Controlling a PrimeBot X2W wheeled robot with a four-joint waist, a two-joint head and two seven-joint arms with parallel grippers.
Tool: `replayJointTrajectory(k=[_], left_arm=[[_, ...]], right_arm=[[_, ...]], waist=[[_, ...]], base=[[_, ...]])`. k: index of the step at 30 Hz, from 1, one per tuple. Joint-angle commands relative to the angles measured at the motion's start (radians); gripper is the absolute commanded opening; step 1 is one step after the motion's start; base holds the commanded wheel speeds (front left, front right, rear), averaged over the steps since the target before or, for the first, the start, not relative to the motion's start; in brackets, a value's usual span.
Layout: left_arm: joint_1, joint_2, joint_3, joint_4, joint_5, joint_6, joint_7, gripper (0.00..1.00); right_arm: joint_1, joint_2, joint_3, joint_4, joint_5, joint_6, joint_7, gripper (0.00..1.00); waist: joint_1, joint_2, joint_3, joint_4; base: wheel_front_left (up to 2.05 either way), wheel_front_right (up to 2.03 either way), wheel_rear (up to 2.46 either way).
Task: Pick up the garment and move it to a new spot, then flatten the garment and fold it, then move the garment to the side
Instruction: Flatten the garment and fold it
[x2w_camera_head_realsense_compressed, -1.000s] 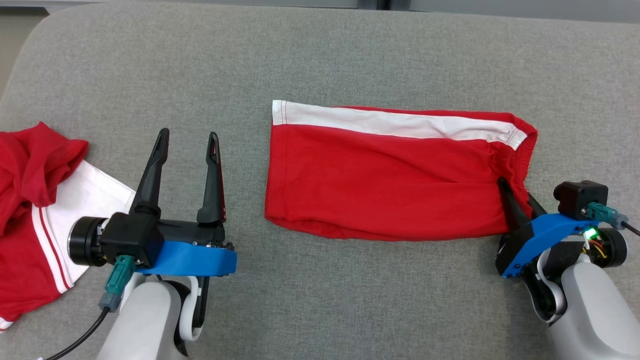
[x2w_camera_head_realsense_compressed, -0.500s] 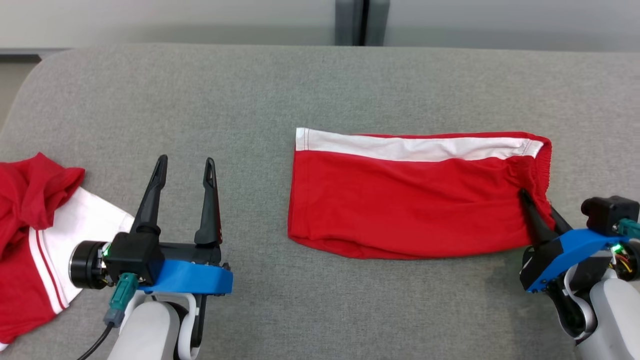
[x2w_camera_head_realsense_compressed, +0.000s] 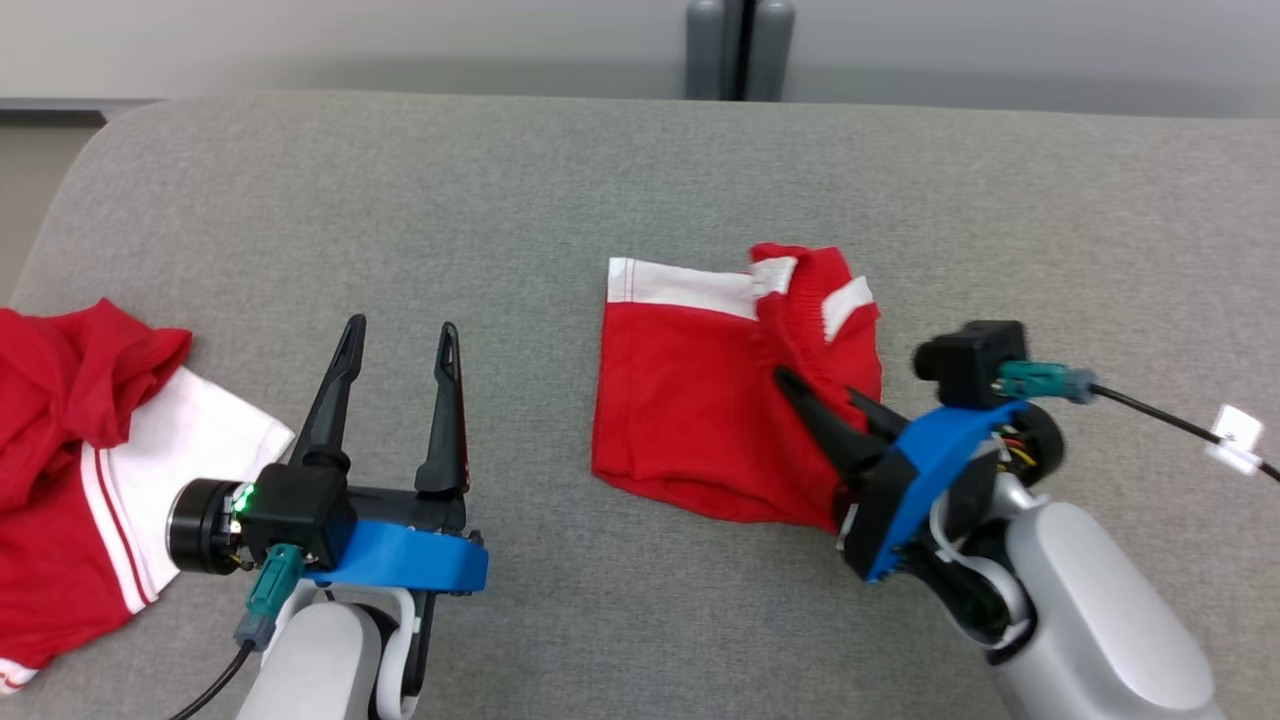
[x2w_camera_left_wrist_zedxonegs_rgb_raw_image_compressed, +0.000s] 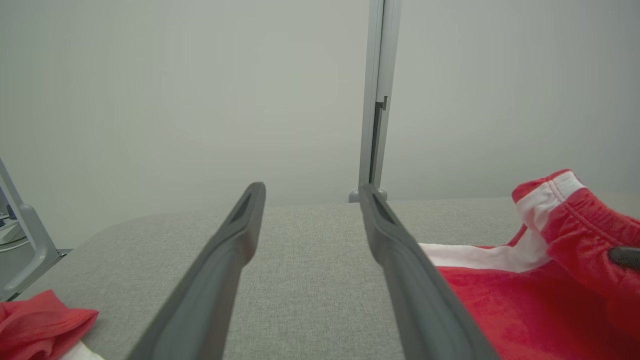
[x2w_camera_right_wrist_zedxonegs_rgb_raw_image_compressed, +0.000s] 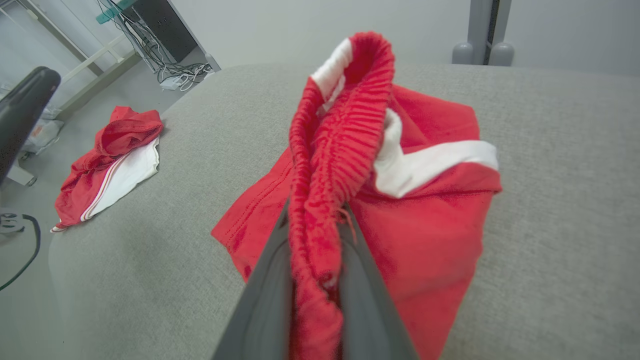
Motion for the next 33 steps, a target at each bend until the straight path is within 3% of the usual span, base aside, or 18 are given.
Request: replayJointTrajectory(k=[1, 8, 14, 16, 17, 22, 26, 33], left_arm=[[-0.027, -0.006, -0.003, 0.004, 0.004, -0.006, -0.005, 1.0], [-0.053, -0.027, -0.009, 0.004, 0.009, -0.012, -0.005, 1.0], [-0.068, -0.043, -0.004, 0.003, 0.015, -0.018, -0.005, 1.0], [-0.069, -0.045, 0.0, 0.005, 0.018, -0.02, -0.005, 1.0], [-0.07, -0.047, 0.003, 0.006, 0.02, -0.021, -0.005, 1.0], [-0.075, -0.051, 0.018, 0.007, 0.024, -0.022, -0.005, 1.0], [-0.058, -0.05, 0.031, 0.01, 0.029, -0.022, -0.005, 1.0], [-0.028, -0.036, 0.054, 0.021, 0.042, -0.016, -0.005, 1.0]], right_arm=[[-0.032, 0.026, 0.024, 0.014, 0.005, 0.0, 0.002, 0.0], [-0.1, 0.079, 0.08, 0.133, 0.005, 0.0, -0.017, 0.0], [-0.161, 0.103, 0.079, 0.247, -0.014, 0.001, -0.108, 0.0], [-0.177, 0.108, 0.095, 0.27, -0.027, 0.001, -0.143, 0.36], [-0.186, 0.108, 0.105, 0.281, -0.037, 0.0, -0.16, 1.0], [-0.202, 0.1, 0.173, 0.281, -0.074, 0.0, -0.304, 1.0], [-0.184, 0.073, 0.171, 0.257, -0.111, 0.0, -0.426, 1.0], [-0.084, 0.013, -0.021, 0.155, -0.197, 0.0, -0.526, 1.0]], waist=[[0.0, -0.0001, 0.021, 0.026], [0.0, -0.0001, 0.067, 0.083], [0.0, -0.0001, 0.099, 0.107], [0.0, -0.0001, 0.102, 0.107], [0.0, -0.0001, 0.104, 0.105], [0.0, -0.0001, 0.102, 0.09], [0.0, -0.0001, 0.086, 0.066], [0.0, -0.0001, 0.049, 0.006]], base=[[0.0, 0.0, 0.0], [0.0, 0.0, 0.0], [0.0, 0.0, 0.0], [0.0, 0.0, 0.0], [0.0, 0.0, 0.0], [0.0, 0.0, 0.0], [0.0, 0.0, 0.0], [0.0, 0.0, 0.0]])
